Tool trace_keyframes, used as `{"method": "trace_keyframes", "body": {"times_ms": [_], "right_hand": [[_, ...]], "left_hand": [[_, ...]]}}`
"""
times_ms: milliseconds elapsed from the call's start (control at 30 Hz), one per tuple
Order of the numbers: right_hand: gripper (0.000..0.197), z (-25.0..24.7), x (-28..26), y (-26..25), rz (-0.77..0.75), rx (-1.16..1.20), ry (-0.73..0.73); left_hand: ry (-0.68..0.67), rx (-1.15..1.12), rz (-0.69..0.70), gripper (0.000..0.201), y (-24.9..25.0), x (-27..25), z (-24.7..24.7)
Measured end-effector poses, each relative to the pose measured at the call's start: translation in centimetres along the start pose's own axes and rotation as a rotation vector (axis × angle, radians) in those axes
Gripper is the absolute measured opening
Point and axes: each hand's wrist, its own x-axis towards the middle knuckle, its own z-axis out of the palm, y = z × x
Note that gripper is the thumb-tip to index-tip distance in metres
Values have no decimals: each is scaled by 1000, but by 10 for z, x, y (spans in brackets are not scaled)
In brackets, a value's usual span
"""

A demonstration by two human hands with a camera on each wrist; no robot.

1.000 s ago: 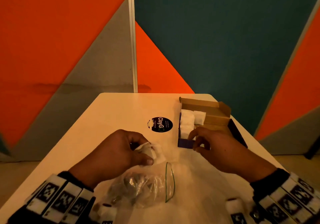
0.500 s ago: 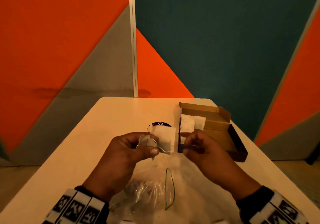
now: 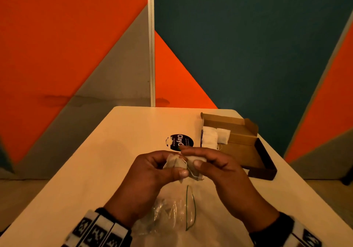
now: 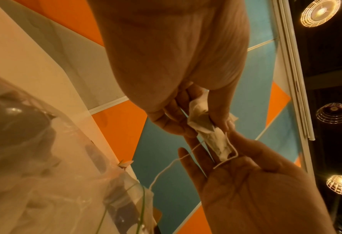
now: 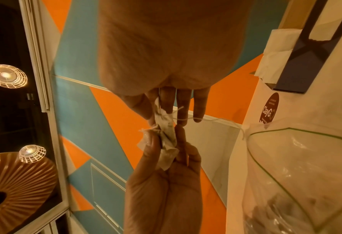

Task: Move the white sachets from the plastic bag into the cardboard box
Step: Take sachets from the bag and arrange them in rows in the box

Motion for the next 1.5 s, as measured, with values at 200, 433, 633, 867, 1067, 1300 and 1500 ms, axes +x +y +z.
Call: {"method": "trace_keyframes", "body": {"times_ms": [200,433,633,867,1067,1300,1500], "right_hand": [[43,-1,-3,2,12,-49,39],[42,-1,-4,1,-11,-29,55],[40,-1,-4,3,-27,-14,31],[41,0,-5,6,-15,-62,47],[19,-3,-2,4,19,-132,65],[15,-3,6,3,87,-374,-41],[14,-3,2,10,107,-530,-42]], "left_hand": [[63,18,-18,24,-1,0,-1],[82,34,29,25,2,-3,5],[98,53,76,25,2,-3,4],[140,36,56,24,4,-4,8],[140,317,-38,18,10,-4,4],[-22,1008,-2,30,22,3,1],[-11,790,-113,37,25,2,-7]]}}
